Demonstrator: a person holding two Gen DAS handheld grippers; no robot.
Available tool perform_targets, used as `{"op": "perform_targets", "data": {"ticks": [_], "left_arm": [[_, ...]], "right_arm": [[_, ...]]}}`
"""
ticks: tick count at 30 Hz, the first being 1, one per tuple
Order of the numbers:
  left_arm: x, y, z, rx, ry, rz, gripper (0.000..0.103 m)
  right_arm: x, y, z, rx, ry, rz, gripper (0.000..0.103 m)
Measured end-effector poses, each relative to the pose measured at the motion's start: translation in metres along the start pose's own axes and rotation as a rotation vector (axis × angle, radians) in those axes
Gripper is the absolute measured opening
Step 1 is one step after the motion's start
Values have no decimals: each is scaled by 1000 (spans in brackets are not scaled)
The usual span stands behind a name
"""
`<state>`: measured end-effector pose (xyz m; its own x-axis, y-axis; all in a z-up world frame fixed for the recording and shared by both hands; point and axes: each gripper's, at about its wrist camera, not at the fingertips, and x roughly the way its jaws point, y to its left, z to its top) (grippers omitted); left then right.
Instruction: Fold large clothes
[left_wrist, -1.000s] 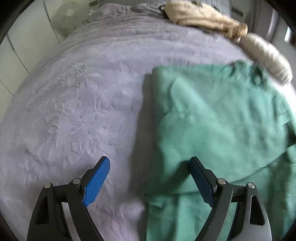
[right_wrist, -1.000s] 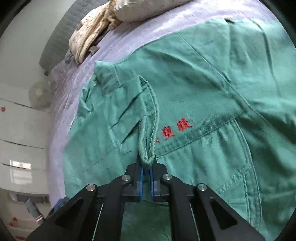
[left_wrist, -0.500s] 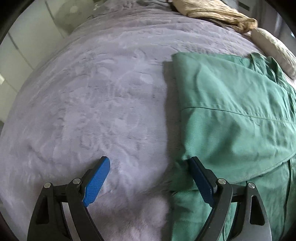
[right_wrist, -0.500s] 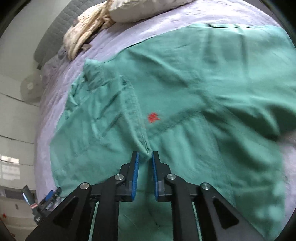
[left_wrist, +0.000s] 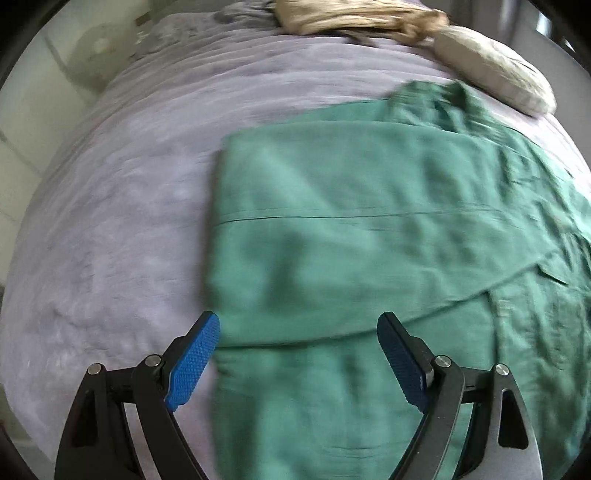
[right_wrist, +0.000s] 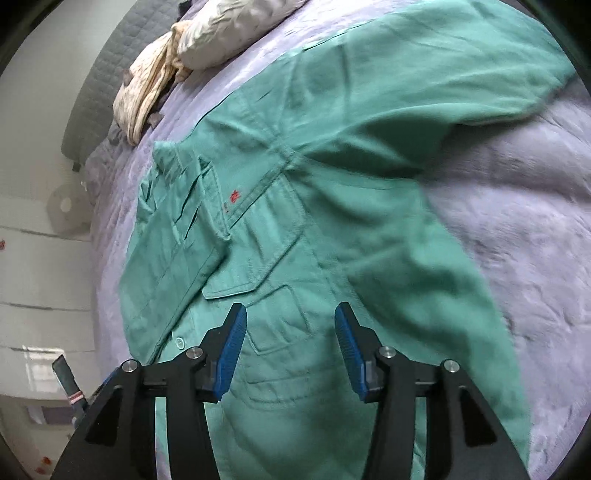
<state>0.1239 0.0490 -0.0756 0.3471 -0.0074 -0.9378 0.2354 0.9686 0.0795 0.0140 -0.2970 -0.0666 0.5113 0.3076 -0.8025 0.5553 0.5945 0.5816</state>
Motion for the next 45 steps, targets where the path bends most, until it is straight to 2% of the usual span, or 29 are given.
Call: {"op": "perform_targets", "data": {"ticks": [2,10,11,12,13,14,17,18,19,24,30,33,39,45], "left_arm": [[-3,-25,3,32,5,-38,88],[-14,-106,3,146,15,-102,88],[-15,-112,3,152,19,-110,88],[-15,-119,3,160,23,-117,88],[-16,-127,3,166,23,-121,88],[-16,-135,3,171,22,-123,88],[-14,-157,3,185,28,-127,88],[-13,-164,2,188,29,-130,91],[-12,-170,2,191,31,-132,103],[-14,-198,-1,227,29,-151,103],[-10,-220,2,229,64,-169,103],[-3,-227,3,230,130,-216,103],[-8,-239,3,234,116,-205,103],[-2,-251,6,213,138,-216,103]], "right_arm": [[-10,-11,1,20,-15,8,60],[-49,-55,13,86,-83,7,60],[-54,-62,15,98,-94,7,63],[-60,-71,19,116,-106,10,77],[-63,-76,21,130,-118,15,84],[-70,-85,24,153,-139,30,86],[-81,-103,32,193,-166,37,86],[-85,-110,35,208,-178,37,86],[-88,-116,37,219,-185,41,86],[-97,-145,49,279,-214,53,87],[-106,-175,68,314,-270,102,90],[-107,-188,80,337,-294,143,90],[-112,-209,112,370,-345,186,90],[-112,-227,154,400,-388,215,90]]}}
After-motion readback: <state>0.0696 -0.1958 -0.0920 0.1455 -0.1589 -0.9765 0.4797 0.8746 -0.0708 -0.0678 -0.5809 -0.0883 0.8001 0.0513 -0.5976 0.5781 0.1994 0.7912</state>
